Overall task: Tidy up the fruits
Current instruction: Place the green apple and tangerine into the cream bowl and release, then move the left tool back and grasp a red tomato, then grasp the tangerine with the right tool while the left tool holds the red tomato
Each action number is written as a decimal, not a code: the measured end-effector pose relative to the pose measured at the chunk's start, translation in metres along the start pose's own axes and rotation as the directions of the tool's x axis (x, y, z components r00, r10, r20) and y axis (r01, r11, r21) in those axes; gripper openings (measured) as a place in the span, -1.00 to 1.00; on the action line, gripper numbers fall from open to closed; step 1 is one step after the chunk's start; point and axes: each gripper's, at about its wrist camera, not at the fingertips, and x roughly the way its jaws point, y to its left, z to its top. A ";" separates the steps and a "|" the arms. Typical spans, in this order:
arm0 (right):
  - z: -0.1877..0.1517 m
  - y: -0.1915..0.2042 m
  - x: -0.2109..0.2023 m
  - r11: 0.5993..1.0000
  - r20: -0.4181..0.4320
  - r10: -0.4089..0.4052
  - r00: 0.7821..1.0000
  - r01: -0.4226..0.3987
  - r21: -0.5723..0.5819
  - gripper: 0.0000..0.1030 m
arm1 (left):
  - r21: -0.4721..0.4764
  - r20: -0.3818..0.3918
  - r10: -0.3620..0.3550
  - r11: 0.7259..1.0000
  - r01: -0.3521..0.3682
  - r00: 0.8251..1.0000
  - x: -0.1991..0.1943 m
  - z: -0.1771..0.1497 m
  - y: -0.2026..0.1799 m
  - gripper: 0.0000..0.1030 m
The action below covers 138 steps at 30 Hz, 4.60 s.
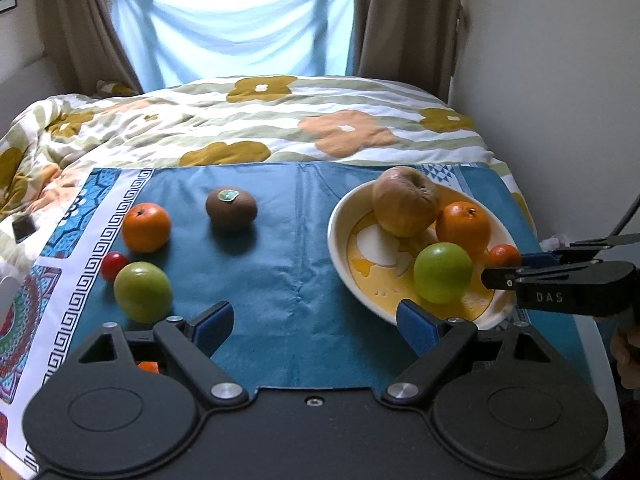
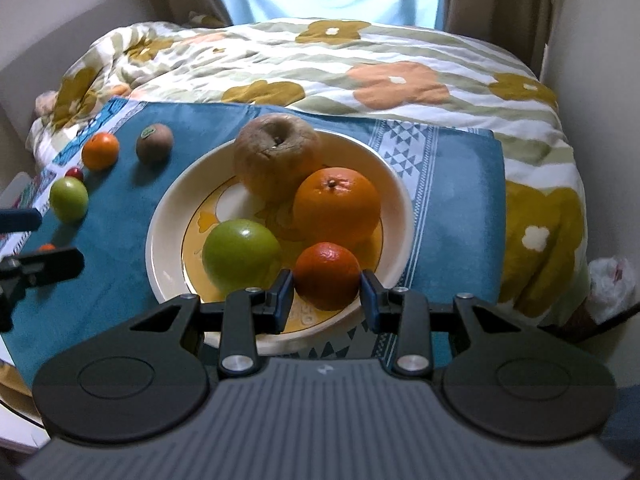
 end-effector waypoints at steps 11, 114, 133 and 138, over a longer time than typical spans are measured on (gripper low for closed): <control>-0.005 0.005 -0.023 1.000 0.098 -0.018 0.995 0.020 -0.022 1.00 | -0.032 0.010 0.029 0.999 -0.029 1.000 -0.016 -0.005 0.007 0.78; -0.004 0.288 0.053 0.982 -0.077 0.044 0.996 -0.030 0.185 0.09 | 0.198 -0.129 -0.104 0.972 0.128 0.986 0.005 -0.077 0.241 -0.37; 0.004 0.258 0.018 0.977 -0.024 0.060 0.998 -0.054 0.207 0.03 | 0.154 -0.072 -0.033 0.987 0.043 0.997 -0.032 -0.046 0.219 -0.37; 0.008 0.235 -0.002 0.974 0.000 0.059 0.998 -0.057 0.219 0.03 | 0.125 -0.050 -0.017 0.992 0.023 0.999 -0.046 -0.032 0.199 -0.37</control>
